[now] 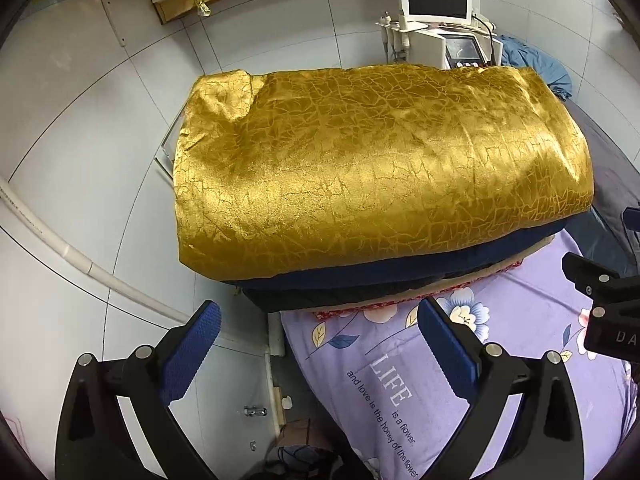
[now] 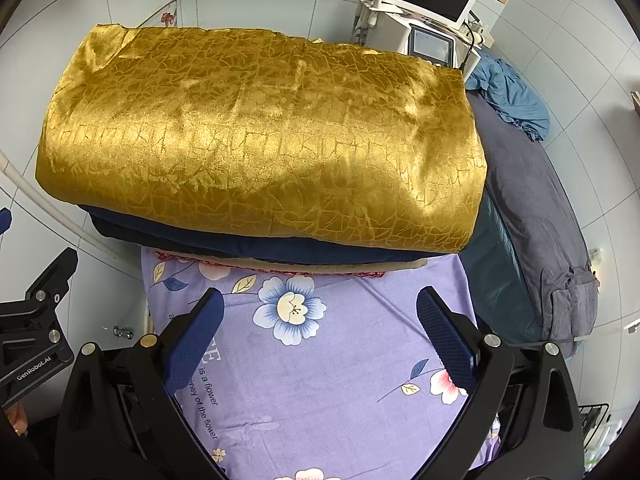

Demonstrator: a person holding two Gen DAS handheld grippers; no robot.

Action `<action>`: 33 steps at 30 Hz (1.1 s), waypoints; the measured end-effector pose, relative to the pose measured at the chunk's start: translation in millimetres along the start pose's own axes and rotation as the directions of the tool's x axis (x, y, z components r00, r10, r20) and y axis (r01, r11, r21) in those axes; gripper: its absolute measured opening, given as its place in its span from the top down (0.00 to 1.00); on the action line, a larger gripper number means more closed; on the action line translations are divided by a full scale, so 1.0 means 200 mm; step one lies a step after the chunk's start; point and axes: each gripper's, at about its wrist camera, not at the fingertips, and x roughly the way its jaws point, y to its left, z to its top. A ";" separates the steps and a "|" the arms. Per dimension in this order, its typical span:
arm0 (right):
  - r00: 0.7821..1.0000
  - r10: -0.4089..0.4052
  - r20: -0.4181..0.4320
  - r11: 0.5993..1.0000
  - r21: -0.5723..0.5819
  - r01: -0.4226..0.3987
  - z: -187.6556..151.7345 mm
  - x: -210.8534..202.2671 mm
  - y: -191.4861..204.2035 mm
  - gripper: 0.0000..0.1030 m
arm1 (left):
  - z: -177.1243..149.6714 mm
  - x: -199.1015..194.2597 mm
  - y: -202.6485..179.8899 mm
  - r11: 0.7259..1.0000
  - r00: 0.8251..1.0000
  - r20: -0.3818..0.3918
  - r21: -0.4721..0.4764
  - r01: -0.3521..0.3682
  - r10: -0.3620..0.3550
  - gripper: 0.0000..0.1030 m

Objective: Fold large clothes

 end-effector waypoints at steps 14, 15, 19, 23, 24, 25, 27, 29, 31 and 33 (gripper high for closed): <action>1.000 0.012 0.013 1.000 0.018 -0.012 0.01 -0.01 -0.01 0.07 | 0.02 0.00 0.01 0.999 0.999 -0.010 -0.016 0.034 -0.035 0.06; 1.000 0.009 0.014 1.000 0.018 -0.009 0.01 -0.01 -0.01 0.07 | 0.01 0.00 0.01 0.999 0.999 -0.013 -0.017 0.033 -0.033 0.06; 1.000 0.007 0.024 0.999 0.031 -0.008 0.01 -0.02 -0.02 0.07 | 0.01 0.01 0.01 1.000 1.000 -0.008 -0.008 -0.003 0.003 0.06; 1.000 0.004 0.029 0.999 0.032 -0.005 0.01 -0.02 -0.03 0.07 | 0.01 0.01 0.02 1.000 1.000 -0.011 -0.005 -0.009 0.008 0.06; 1.000 0.003 0.028 1.000 0.031 -0.004 0.01 -0.02 -0.02 0.07 | 0.00 0.01 0.02 1.000 1.000 -0.013 -0.006 -0.006 0.006 0.06; 1.000 0.003 0.028 1.000 0.030 -0.004 0.01 -0.02 -0.02 0.07 | 0.00 0.01 0.02 1.000 1.000 -0.015 -0.005 -0.006 0.006 0.06; 1.000 0.003 0.027 1.000 0.029 -0.004 0.01 -0.02 -0.02 0.07 | 0.00 0.01 0.02 1.000 1.000 -0.015 -0.004 -0.005 0.005 0.06; 1.000 0.002 0.024 1.000 0.025 -0.003 0.01 -0.01 -0.01 0.07 | 0.00 0.01 0.02 1.000 1.000 -0.013 -0.002 -0.006 0.006 0.06; 1.000 0.001 0.024 1.000 0.021 -0.001 0.00 -0.01 -0.01 0.07 | 0.00 0.01 0.02 1.000 1.000 -0.013 -0.003 -0.007 0.007 0.06; 1.000 -0.002 0.025 1.000 0.020 0.001 0.00 -0.01 -0.01 0.07 | 0.00 0.01 0.02 1.000 1.000 -0.013 -0.002 -0.008 0.008 0.06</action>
